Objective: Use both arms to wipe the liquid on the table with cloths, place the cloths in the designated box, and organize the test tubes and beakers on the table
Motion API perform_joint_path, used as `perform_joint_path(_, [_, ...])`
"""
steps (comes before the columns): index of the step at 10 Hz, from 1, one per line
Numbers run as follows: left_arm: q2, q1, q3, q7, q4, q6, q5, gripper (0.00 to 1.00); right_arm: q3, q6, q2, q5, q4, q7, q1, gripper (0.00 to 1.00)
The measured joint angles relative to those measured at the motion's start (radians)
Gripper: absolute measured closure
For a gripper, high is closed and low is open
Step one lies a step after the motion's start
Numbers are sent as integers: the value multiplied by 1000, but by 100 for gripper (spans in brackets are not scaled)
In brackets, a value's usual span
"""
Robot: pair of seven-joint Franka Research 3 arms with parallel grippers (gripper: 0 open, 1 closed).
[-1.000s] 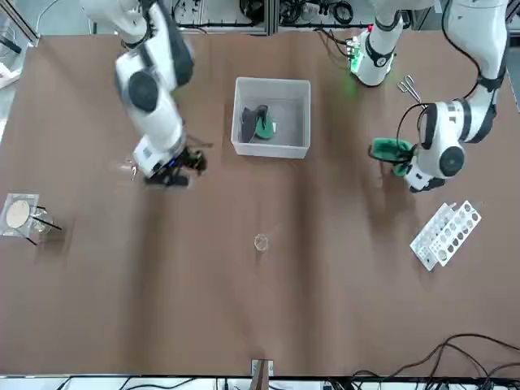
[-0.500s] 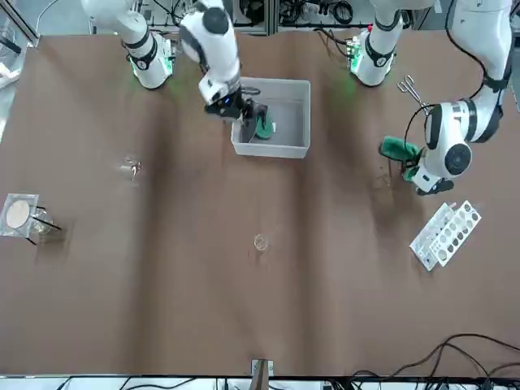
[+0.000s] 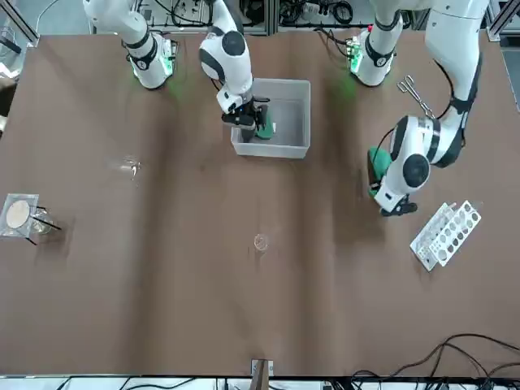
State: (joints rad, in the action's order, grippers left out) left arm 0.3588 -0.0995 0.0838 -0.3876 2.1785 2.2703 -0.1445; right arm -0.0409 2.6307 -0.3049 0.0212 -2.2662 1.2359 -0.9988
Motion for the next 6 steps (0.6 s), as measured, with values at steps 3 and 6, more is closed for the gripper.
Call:
perform_joint_path(3, [3,-5,163,-198,-105,-1,23,96,1,1,-51,0,36,7,-30,0])
perform_joint_path(6, [19,-5,199,-255,-96,-15,23,96,4,9,-104,0,58,10,-42,2])
